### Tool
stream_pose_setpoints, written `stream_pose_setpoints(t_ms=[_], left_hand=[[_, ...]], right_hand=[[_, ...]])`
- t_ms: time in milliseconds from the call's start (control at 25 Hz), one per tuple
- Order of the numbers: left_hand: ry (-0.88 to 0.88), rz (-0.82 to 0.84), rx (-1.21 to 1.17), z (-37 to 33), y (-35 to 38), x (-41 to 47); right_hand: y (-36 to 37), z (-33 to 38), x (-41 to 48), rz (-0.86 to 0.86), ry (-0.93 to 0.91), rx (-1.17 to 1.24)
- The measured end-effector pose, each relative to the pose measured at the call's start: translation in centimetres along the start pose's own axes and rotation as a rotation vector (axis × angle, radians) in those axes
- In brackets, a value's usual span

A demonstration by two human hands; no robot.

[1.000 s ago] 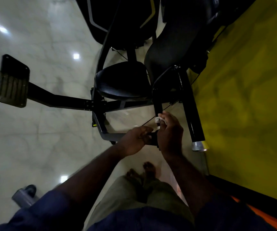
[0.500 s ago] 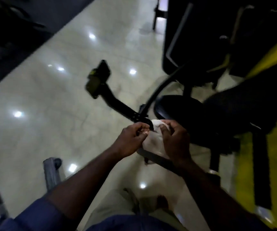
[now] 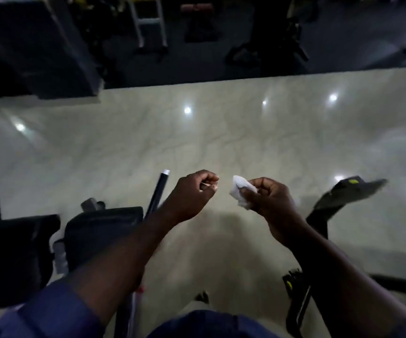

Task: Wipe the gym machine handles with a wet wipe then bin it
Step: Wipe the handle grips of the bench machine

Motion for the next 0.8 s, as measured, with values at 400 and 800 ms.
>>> stream_pose_setpoints(t_ms=[400,800], left_hand=[[-0.327,-0.504,-0.105,9.9,-12.0,-0.3],[-0.742,-0.309,0.328,17.0,-11.2,-1.5]], right_hand=[[16.9,2.4,15.9,0.46,-0.176,-0.439],[23.7,-2.2,25.5,0.826,-0.331,-0.699]])
Point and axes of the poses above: each hand's wrist, its own x-axis towards the middle knuckle, its own y-axis out of the palm, z = x × y, the point moved 2 cm from there along x, towards the middle knuckle, and after that the axes turned 6 degrees about -x, right-handed, at the moved point
